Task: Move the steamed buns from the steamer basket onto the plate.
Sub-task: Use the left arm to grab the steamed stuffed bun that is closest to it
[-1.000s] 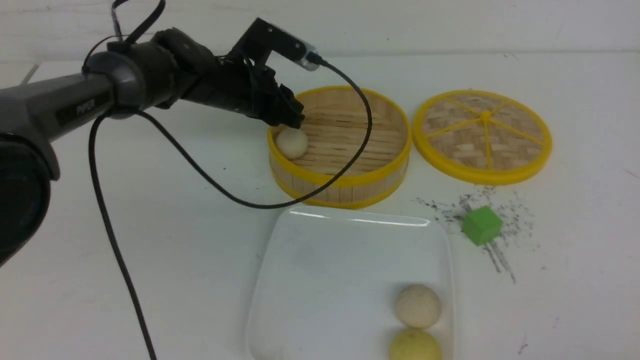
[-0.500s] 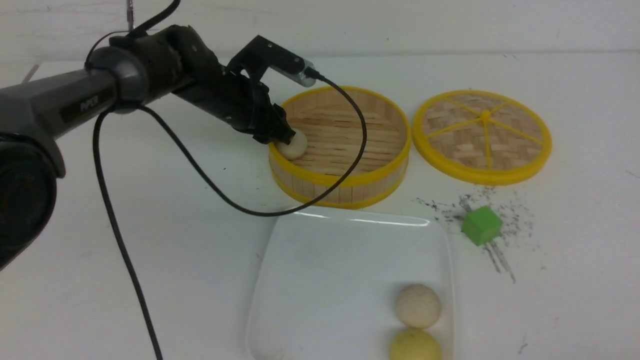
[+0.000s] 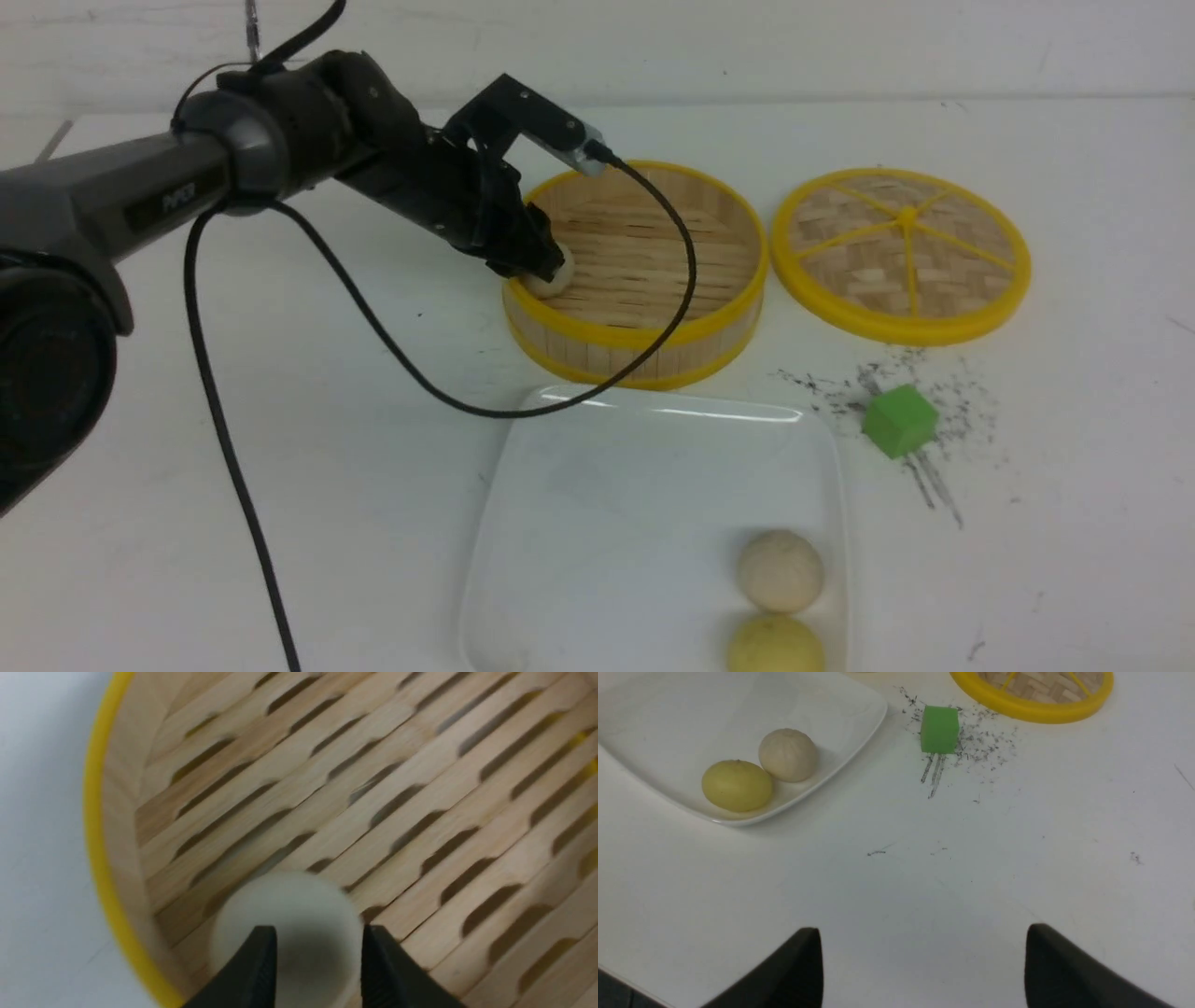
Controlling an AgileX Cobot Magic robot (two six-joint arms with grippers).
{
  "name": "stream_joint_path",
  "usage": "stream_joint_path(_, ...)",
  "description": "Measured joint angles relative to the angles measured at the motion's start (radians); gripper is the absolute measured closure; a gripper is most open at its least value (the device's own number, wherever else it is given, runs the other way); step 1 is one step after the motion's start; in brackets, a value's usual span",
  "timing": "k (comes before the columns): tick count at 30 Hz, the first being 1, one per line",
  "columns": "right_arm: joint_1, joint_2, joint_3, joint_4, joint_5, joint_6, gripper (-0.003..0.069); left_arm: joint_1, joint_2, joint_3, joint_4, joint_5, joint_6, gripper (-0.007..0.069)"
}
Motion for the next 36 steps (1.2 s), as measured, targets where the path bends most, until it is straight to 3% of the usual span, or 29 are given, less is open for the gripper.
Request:
stream_joint_path(17,0.000,0.000,0.000,0.000,0.005,0.000,0.0097,-0.006,0.015,0.000,0.013,-0.028,0.004,0.0360)
stream_joint_path(21,0.000,0.000,0.000,0.000,0.006,0.000,0.0097,-0.006,0.053,-0.001,0.007,-0.037,0.006,0.0407)
stream_joint_path(27,0.000,0.000,0.000,0.000,0.013,0.000,0.0120,-0.007,0.068,-0.008,0.001,-0.082,0.008,0.0589)
stream_joint_path(36,0.000,0.000,0.000,0.000,0.009,0.000,0.0227,-0.007,0.017,-0.006,0.053,-0.045,0.008,0.0597)
